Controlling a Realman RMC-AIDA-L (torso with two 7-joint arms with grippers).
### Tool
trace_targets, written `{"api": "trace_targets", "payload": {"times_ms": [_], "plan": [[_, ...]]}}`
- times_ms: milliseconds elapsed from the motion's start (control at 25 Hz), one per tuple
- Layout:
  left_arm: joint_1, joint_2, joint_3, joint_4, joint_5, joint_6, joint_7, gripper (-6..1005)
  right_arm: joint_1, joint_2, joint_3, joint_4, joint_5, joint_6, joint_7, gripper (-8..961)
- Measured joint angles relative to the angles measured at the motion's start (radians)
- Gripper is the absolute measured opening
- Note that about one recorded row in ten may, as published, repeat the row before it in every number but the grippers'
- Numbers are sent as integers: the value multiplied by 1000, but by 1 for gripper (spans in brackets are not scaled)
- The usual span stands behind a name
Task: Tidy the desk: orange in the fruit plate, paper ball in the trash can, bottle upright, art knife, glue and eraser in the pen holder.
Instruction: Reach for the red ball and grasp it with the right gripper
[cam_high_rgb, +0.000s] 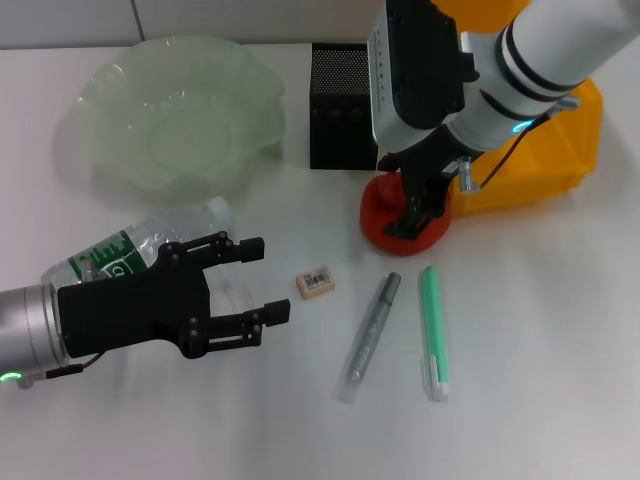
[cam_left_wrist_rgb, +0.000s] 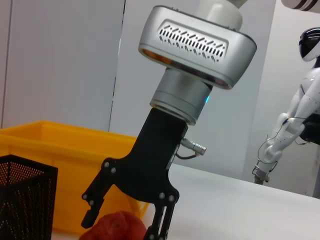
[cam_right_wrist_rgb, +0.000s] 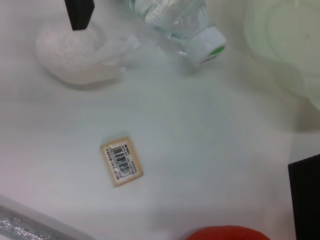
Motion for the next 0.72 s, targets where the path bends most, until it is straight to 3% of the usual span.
{"api": "trace_targets", "payload": {"times_ms": [360,560,680,720], "plan": [[5,4,0,5,0,1,0,786,1,2,-3,4,1,24,7,776],[8,6,0,10,0,6,0,786,-1,2,-3,-2,17,26,4,603],[9,8,0,11,0,8,0,786,-7,2,-3,-20,32,21,4,327],[9,9,0,11,0,8,0,786,-7,2,-3,-20,32,21,4,320]]}}
